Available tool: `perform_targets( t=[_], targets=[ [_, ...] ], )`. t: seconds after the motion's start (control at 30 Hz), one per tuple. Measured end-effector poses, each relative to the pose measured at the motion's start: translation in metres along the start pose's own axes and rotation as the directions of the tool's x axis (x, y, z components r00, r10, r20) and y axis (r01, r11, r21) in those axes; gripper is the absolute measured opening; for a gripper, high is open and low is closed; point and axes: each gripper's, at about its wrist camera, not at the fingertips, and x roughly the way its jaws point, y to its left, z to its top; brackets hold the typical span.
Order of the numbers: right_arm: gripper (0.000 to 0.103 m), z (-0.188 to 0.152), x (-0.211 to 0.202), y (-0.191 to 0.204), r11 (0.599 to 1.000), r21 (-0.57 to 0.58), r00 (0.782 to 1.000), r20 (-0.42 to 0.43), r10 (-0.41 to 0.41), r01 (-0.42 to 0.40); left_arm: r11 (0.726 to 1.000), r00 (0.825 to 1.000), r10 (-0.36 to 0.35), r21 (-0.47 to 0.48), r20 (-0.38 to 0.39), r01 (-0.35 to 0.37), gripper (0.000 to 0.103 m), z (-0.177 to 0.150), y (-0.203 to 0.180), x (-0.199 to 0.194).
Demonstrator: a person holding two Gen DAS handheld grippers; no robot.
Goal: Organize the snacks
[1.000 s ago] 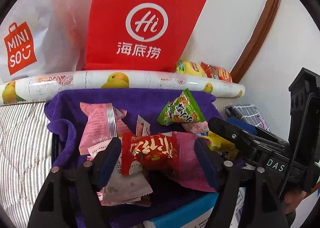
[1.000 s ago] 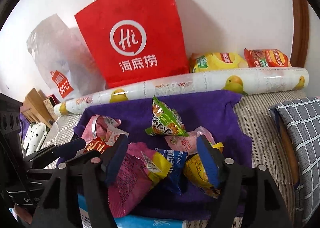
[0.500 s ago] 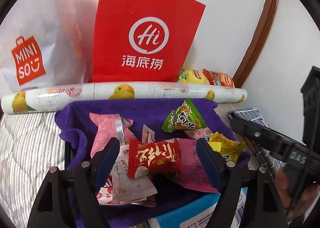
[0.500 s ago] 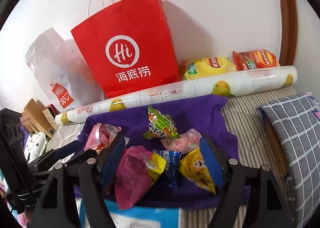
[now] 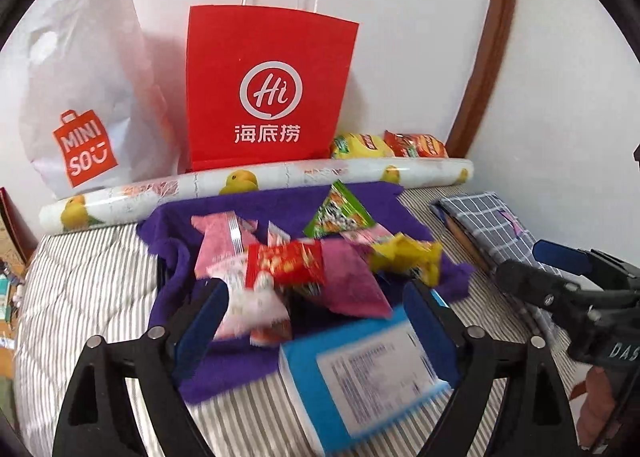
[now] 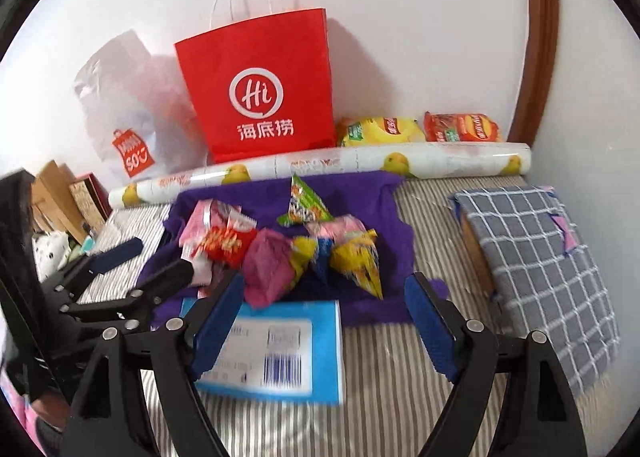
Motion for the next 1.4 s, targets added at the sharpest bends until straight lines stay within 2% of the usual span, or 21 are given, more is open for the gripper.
perform_targets(
  t=[0.17,0.47,0.77,1.03,1.4],
  targets=[
    [0.096,-0.022,-0.036,0.003,1.000,0.011,0.999,0.033,-0.017,0.017,1.000,1.000,0.018,0.006,-0.012,-0.018,0.096,-0.013,-0.009,-0.036],
    [0.102,-0.056,-0.101,0.008,0.999,0.000,0.995,0.095,-0.038,0.038,0.997,0.997,0.074,0.000,-0.006,-0.074,0.098,-0.036,-0.026,-0.095],
    [0.102,-0.082,-0.157,0.005,0.998,0.025,0.989,0.137,-0.061,0.058,0.992,0.992,0.122,0.009,0.030,-0.122,0.098,-0.053,-0.051,-0.146],
    [0.102,-0.095,-0.200,0.003,0.997,0.030,0.979,0.189,-0.082,0.077,0.994,0.993,0.110,0.001,0.051,-0.110,0.098,-0.064,-0.067,-0.176],
    [0.102,-0.107,-0.216,-0.003,0.996,0.053,0.977,0.195,-0.083,0.074,0.992,0.990,0.124,0.007,0.070,-0.125,0.098,-0.066,-0.078,-0.195]
  ],
)
